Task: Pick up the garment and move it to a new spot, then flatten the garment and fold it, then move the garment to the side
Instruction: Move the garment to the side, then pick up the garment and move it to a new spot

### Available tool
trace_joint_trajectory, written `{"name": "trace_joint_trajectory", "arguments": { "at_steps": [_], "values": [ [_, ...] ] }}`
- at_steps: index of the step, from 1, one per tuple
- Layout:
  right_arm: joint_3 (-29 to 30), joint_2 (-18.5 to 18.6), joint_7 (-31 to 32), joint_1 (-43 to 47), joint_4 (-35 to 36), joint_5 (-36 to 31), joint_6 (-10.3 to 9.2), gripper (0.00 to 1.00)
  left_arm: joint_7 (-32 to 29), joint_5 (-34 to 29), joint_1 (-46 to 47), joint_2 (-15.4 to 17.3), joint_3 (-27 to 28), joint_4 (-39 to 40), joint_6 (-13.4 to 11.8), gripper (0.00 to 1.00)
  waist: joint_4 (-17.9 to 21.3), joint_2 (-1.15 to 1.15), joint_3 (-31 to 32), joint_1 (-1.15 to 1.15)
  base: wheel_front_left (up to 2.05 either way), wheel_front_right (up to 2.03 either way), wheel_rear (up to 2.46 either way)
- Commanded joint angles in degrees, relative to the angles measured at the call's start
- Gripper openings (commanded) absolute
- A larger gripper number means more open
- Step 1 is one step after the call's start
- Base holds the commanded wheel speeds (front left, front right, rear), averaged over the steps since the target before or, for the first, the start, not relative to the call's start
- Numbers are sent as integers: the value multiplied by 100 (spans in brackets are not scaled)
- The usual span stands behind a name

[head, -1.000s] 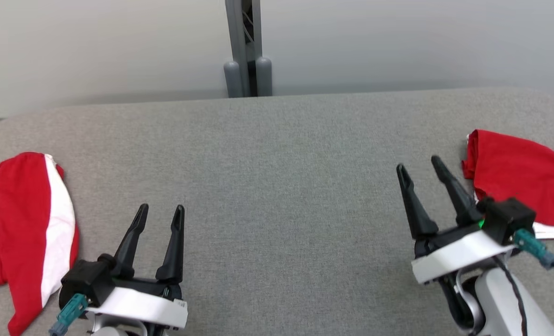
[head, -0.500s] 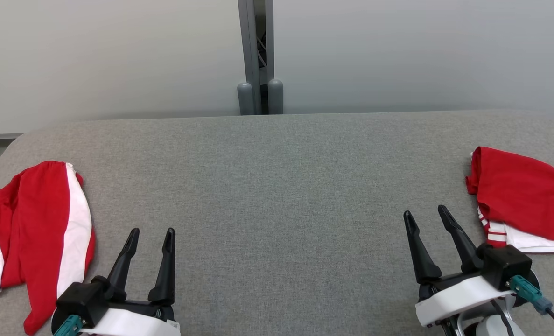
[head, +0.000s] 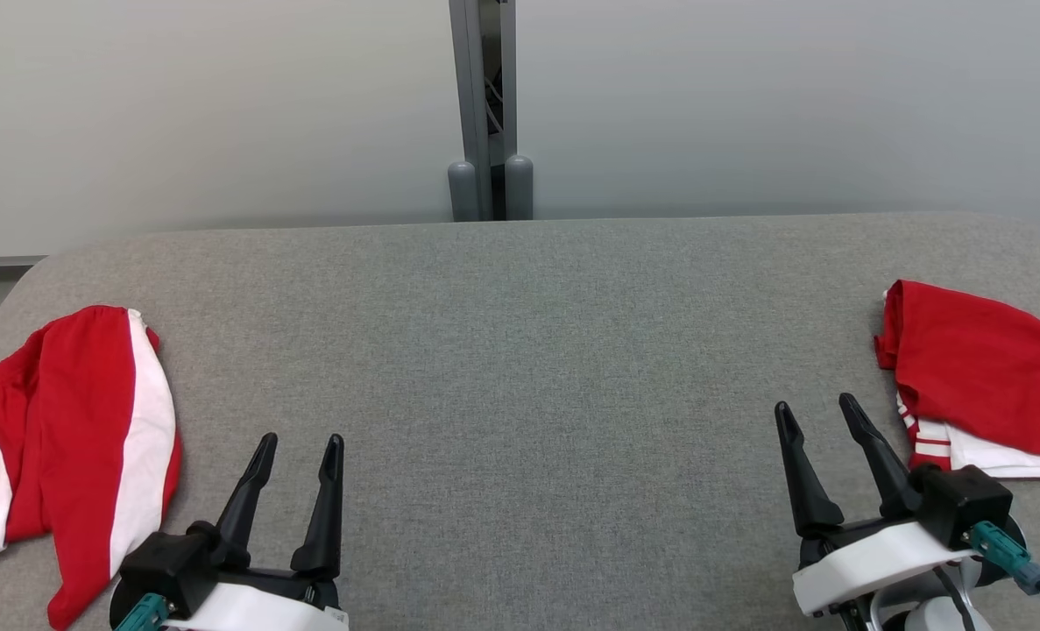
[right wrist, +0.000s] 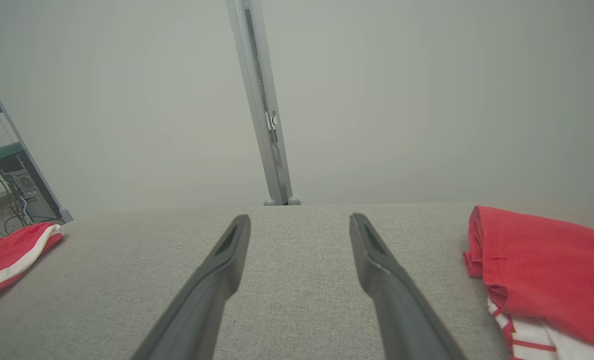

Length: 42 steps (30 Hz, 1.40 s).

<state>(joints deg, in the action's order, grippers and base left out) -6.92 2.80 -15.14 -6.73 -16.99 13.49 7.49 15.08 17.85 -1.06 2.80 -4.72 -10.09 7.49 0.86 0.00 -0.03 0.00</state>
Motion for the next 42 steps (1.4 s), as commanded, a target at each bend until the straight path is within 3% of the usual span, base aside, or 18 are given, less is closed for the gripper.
{"name": "trace_joint_trajectory", "arguments": {
  "at_steps": [1, 17, 23, 42],
  "values": [
    [-9, 27, -4, 9, -13, -41, 0, 100, 1, 35, -24, 24, 2, -10, -4, 100, -2, 0, 1, 0, 0, 0, 0],
    [-18, 27, -4, 105, -73, -139, 0, 100, 1, 41, -9, 27, -105, -80, -4, 100, -264, 0, 23, 0, 0, 0, 0],
    [-138, 28, -4, 156, -58, -93, 0, 100, 1, 12, 9, 25, -110, -98, -4, 100, -659, 0, 25, 0, 0, 0, 0],
    [-613, 28, -4, 239, 43, 329, 0, 100, 1, -250, -110, 25, 101, -131, -4, 100, -2452, 0, 213, 0, 0, 0, 0]
  ]
}}
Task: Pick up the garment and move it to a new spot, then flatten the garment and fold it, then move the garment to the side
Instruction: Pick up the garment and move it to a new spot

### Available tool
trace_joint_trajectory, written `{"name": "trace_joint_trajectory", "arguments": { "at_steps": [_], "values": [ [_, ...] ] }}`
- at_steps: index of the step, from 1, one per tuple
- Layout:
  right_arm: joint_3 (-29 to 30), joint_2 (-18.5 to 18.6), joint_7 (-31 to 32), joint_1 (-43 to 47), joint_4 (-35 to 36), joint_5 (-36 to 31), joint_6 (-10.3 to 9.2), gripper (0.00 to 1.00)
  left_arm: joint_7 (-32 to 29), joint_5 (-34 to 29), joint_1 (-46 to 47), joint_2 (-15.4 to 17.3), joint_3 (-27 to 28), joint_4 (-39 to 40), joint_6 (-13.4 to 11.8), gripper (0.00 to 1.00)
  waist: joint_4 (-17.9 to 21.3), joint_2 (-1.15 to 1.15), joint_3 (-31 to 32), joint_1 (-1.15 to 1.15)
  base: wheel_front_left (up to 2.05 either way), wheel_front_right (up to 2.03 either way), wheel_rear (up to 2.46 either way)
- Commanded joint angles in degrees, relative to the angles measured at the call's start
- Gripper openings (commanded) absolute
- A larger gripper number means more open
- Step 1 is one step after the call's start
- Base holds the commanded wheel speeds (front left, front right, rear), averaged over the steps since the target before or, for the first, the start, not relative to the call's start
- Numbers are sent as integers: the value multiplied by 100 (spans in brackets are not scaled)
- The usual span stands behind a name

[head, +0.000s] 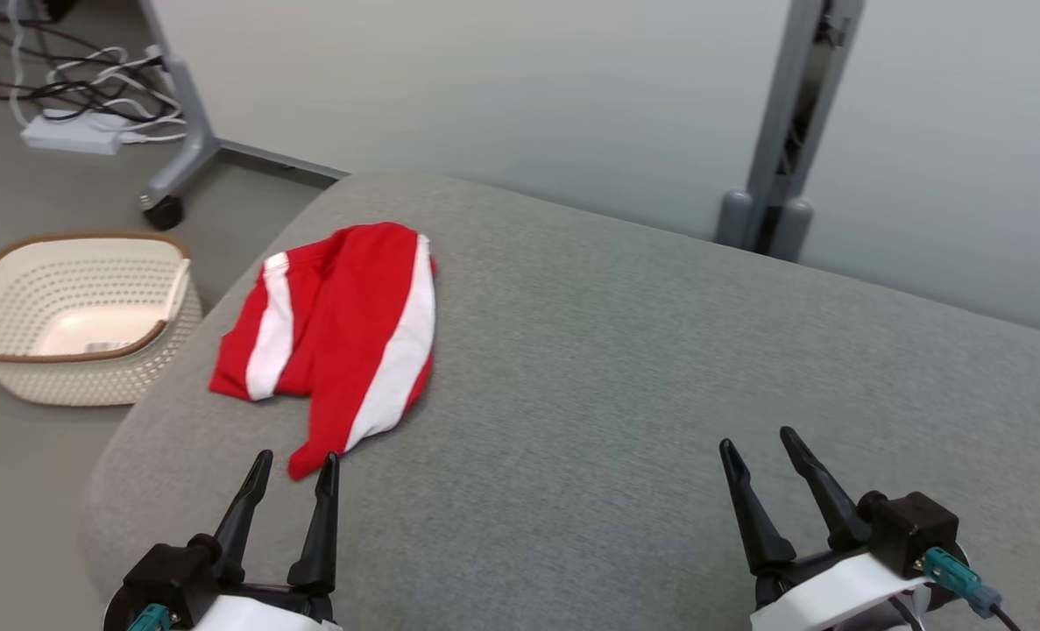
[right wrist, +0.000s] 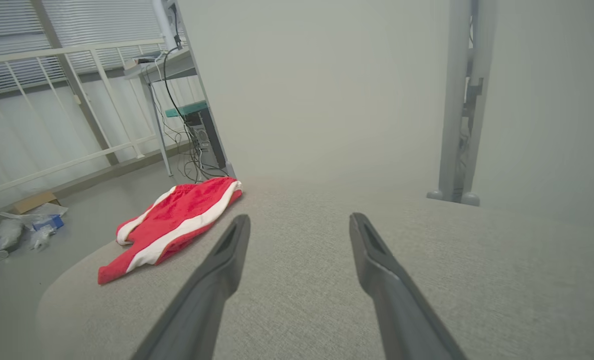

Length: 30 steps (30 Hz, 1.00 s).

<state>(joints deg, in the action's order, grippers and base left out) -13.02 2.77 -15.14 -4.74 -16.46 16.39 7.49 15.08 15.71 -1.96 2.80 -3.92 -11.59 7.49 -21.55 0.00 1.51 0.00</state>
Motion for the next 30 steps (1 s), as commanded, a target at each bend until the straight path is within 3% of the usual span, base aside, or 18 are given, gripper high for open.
{"name": "trace_joint_trajectory", "arguments": {
  "at_steps": [1, 8, 22, 25, 30],
  "values": [
    [-45, 31, -3, 40, -14, 39, 0, 100, 1, -49, -27, 26, 33, 23, -4, 100, -280, 0, 71, 0, 0, 0, 0],
    [-194, 29, -4, 15, -46, 78, 0, 100, 1, -50, -77, 26, 79, 68, -4, 100, -616, 0, 110, 0, 0, 0, 0],
    [-334, 31, -4, -171, -176, 61, 0, 100, 1, 56, -113, 24, 206, 162, -4, 100, -681, 0, 30, 0, 0, 0, 0],
    [-325, 31, -4, -146, -179, 31, 0, 100, 1, 503, -66, 32, 313, 174, -4, 100, -677, 0, 36, 0, 0, 0, 0],
    [-228, 31, -4, -3, -128, -78, 0, 100, 1, 490, 165, 29, 324, 312, -2, 100, -672, 0, -13, 0, 0, 0, 0]
  ]
}}
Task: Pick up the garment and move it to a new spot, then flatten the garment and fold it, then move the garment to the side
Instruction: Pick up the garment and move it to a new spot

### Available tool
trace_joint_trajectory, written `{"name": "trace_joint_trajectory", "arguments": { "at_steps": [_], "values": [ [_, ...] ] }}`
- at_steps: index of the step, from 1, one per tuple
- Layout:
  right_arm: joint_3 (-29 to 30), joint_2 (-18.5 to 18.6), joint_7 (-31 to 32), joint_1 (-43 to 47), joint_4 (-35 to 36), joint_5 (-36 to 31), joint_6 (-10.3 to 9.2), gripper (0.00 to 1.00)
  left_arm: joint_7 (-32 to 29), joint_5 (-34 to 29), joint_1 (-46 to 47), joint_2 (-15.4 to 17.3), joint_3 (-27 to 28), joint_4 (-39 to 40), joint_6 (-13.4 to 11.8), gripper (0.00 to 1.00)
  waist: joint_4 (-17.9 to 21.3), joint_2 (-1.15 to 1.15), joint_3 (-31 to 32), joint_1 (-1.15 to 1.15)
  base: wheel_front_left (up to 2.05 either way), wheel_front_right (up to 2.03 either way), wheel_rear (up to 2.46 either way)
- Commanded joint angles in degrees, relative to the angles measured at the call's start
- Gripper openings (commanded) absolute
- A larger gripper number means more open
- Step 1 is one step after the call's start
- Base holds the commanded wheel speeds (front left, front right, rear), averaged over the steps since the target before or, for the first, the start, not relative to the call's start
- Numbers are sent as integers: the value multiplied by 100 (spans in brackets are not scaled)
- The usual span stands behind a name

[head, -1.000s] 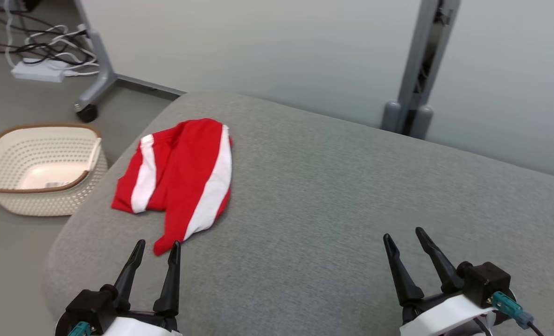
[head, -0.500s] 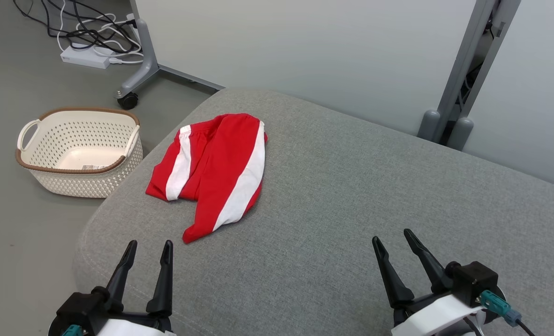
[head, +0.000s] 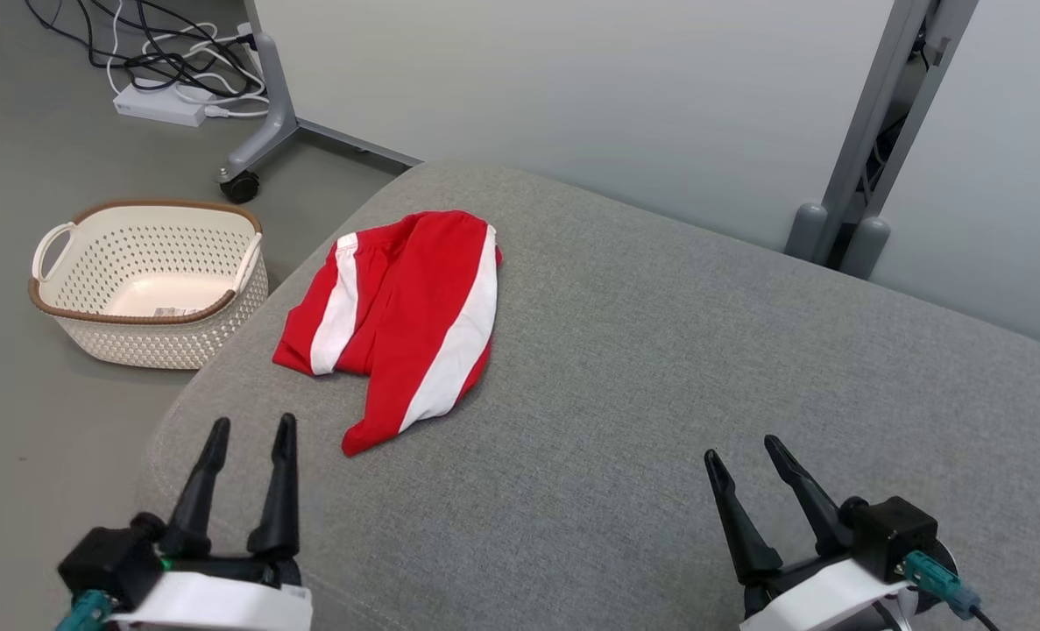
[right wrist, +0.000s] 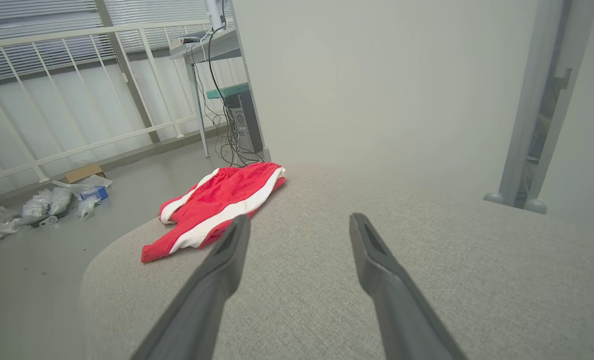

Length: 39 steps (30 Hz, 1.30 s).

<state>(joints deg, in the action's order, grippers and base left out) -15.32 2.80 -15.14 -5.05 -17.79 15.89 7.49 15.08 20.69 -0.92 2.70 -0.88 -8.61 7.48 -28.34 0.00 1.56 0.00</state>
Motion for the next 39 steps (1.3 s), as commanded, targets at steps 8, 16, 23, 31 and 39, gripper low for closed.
{"name": "trace_joint_trajectory", "arguments": {
  "at_steps": [8, 16, 23, 31, 39],
  "values": [
    [23, 35, -4, -296, 46, -480, 0, 100, 0, 255, 1186, 286, 289, -175, 0, 100, 299, 0, -688, 0, 0, 0, 0],
    [-136, 217, -4, -746, 154, -740, 0, 100, -921, 1069, 3177, 1053, -178, -2213, 0, 100, 716, 0, -1363, 0, 0, 0, 0],
    [-275, 332, -4, -1052, 254, -837, 0, 100, -1805, 1372, 4580, 1441, -967, -3657, 0, 100, 1067, 0, -1888, 0, 0, 0, 0],
    [-323, 341, -4, -1273, 254, -866, 0, 100, -2432, 1600, 5441, 1611, -1714, -4852, 0, 100, 1389, 0, -2292, 0, 0, 0, 0],
    [-410, 298, -4, -1359, 260, -873, 0, 100, -2598, 1521, 5915, 1637, -1865, -5830, -80, 100, 1643, 0, -2471, 0, 0, 0, 0]
  ]
}}
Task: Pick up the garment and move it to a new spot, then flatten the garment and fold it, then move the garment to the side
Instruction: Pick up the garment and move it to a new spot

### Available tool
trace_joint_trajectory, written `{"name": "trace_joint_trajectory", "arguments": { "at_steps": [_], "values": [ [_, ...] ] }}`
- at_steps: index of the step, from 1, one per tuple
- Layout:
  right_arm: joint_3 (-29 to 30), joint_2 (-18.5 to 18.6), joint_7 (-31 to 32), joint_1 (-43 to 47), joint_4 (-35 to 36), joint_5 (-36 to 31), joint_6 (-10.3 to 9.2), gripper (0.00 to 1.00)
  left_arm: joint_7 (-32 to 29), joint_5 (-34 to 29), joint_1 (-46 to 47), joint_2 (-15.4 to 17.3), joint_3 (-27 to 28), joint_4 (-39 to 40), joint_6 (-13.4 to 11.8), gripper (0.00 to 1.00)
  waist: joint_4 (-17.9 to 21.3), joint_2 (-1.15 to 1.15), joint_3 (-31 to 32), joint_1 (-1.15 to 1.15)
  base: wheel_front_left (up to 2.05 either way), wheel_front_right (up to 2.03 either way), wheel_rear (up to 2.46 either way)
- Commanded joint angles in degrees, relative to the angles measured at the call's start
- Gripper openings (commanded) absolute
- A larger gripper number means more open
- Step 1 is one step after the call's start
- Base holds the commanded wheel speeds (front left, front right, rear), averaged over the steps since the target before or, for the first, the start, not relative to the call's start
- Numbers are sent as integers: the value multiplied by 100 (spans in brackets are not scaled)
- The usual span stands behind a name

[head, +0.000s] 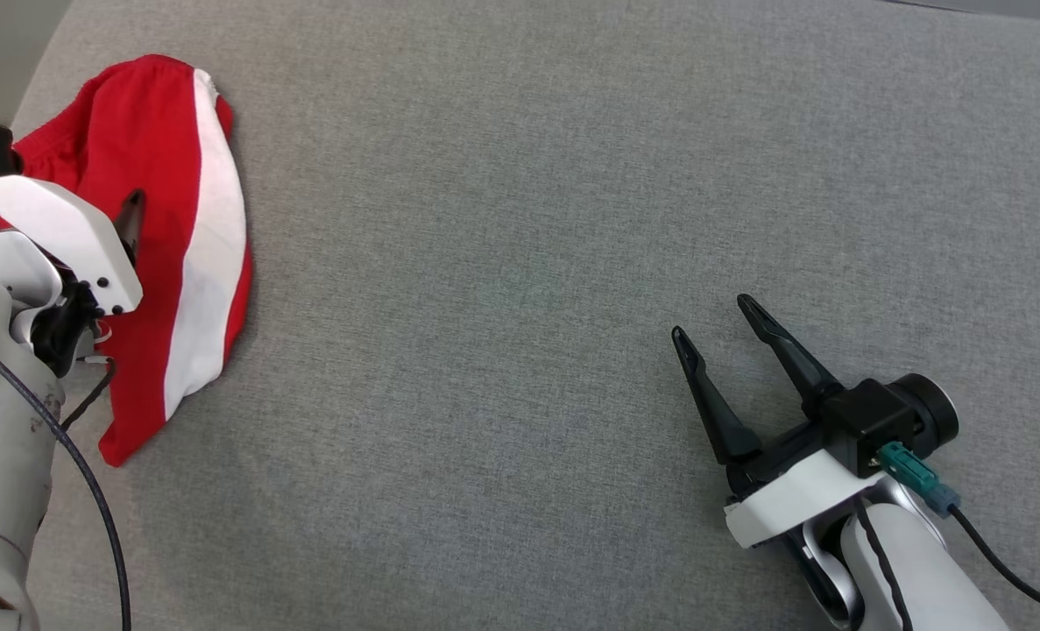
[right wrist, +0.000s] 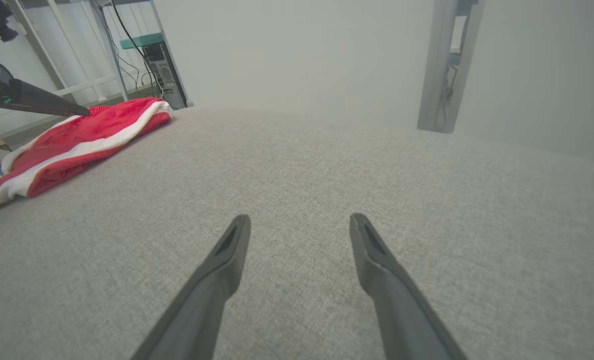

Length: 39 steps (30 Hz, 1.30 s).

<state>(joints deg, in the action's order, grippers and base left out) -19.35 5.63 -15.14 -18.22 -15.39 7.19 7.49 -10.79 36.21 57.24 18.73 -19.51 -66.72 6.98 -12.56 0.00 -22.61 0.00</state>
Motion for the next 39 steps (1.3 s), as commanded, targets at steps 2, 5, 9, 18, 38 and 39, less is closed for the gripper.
{"name": "trace_joint_trajectory", "arguments": {
  "at_steps": [2, 5, 9, 18, 38, 39],
  "values": [
    [3, 19, -4, -63, 25, -17, 0, 100, -1, -71, 189, 53, -45, -216, -115, 100, 121, 0, -100, 0, 0, 0, 0],
    [37, 18, -4, -89, 34, -41, 0, 100, -48, -132, 257, 47, -106, -420, -223, 100, 191, 0, -177, 0, 0, 0, 0],
    [48, 24, -4, -94, 54, -56, 0, 100, -213, -81, 283, 26, -97, -569, -342, 100, 246, 0, -244, 0, 0, 0, 0],
    [116, 30, -4, -91, 55, -116, 0, 100, -694, 119, 173, -69, -63, -687, -231, 0, 216, 0, -295, 0, 0, 0, 0],
    [455, -89, -4, 203, -52, 114, 0, 100, 1547, 1008, -335, -102, -1164, 1785, 50, 0, 360, 0, 1335, 0, 0, 0, 0],
    [499, -92, -4, 231, -41, 123, 0, 100, 1575, 1085, -397, -51, -1292, 1948, 50, 0, 398, 0, 1400, 0, 0, 0, 0]
  ]
}}
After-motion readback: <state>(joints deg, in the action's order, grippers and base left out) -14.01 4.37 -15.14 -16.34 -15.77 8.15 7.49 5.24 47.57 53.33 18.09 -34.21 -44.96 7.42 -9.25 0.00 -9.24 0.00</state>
